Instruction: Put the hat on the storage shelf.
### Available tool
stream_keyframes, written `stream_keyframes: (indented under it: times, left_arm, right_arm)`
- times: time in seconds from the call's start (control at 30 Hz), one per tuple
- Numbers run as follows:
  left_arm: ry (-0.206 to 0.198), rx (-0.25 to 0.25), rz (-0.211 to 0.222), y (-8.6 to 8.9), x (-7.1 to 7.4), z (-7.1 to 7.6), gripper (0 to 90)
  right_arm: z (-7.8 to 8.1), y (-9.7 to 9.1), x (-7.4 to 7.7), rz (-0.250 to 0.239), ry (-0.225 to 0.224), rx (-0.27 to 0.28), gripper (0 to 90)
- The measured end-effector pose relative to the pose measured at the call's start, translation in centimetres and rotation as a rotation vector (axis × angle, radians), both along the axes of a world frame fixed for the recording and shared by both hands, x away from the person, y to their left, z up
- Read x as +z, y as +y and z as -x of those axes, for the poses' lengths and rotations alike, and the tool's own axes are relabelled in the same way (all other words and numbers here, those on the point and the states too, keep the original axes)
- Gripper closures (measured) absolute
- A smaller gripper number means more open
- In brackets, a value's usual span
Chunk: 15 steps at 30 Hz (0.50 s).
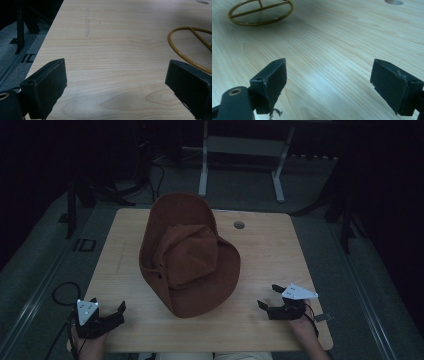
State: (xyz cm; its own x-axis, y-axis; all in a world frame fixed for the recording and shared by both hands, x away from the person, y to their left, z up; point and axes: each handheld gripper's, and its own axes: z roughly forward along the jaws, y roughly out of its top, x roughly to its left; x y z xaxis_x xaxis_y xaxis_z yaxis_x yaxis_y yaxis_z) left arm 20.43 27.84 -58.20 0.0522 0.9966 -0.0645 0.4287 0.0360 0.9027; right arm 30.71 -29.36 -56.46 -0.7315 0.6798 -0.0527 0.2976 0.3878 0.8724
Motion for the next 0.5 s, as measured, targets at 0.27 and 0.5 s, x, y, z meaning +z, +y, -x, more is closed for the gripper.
stream_keyframes:
  times: [0.27, 0.5]
  left_arm:
    - [0.0, -0.003, -0.003, -0.1, 0.0, 0.1, 4.3]
    - [0.005, -0.003, -0.005, -0.1, -0.1, 0.0, 4.3]
  right_arm:
    - [1.3, -1.6, -0.5, 0.035, -0.007, -0.032, 13.5]
    - [2.9, -3.1, -0.5, 0.084, -0.033, -0.063, 13.2]
